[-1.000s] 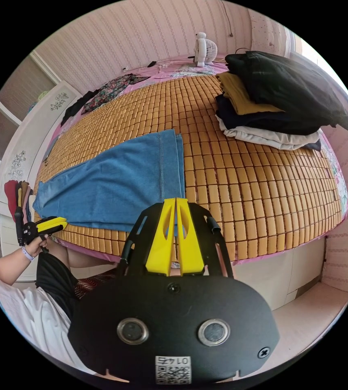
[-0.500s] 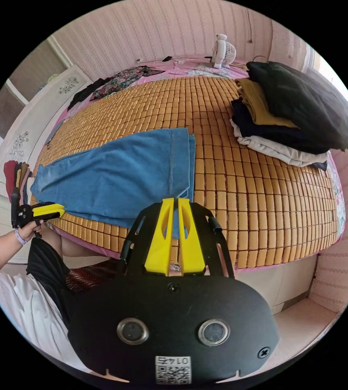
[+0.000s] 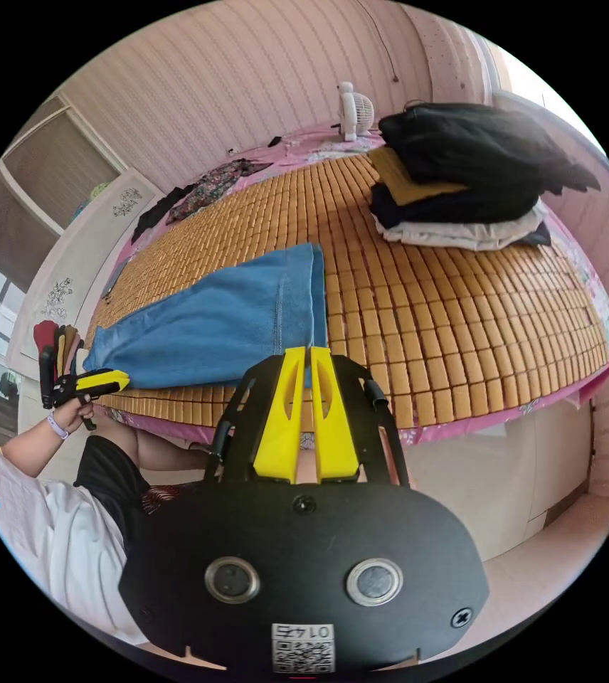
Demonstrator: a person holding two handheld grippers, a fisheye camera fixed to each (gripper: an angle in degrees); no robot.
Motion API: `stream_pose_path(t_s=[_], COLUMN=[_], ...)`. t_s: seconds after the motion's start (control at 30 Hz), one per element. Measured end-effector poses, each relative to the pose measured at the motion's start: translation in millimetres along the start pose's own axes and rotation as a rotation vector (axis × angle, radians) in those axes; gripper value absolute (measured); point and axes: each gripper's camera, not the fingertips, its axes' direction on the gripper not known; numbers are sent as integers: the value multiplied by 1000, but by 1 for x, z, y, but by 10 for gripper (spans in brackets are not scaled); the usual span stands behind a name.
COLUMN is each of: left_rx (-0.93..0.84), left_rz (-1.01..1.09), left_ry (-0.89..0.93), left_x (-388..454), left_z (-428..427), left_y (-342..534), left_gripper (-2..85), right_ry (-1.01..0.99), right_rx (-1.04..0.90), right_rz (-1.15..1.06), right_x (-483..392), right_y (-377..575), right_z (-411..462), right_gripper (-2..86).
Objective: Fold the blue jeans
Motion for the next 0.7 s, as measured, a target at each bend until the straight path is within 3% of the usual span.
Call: stream_pose_path(t_s=[0.17, 0.3, 0.43, 0.7], left_rx=[-5, 12, 36, 67], left_rz=[-61, -61, -98, -235], left_ry=[102, 99, 73, -36], left_x=[-15, -20, -39, -97], left_z=[-5, -11, -19, -43], left_y=[12, 12, 11, 28], left_gripper=[38, 40, 41, 42], right_ry=[-22, 113, 101, 220], right_rx=[-14, 54, 81, -32], right_rz=[132, 26, -66, -128], right_x=[24, 0, -28, -63], right_y=[19, -13, -71, -150], right_z=[28, 24, 48, 143], right_gripper=[21, 33, 50, 39])
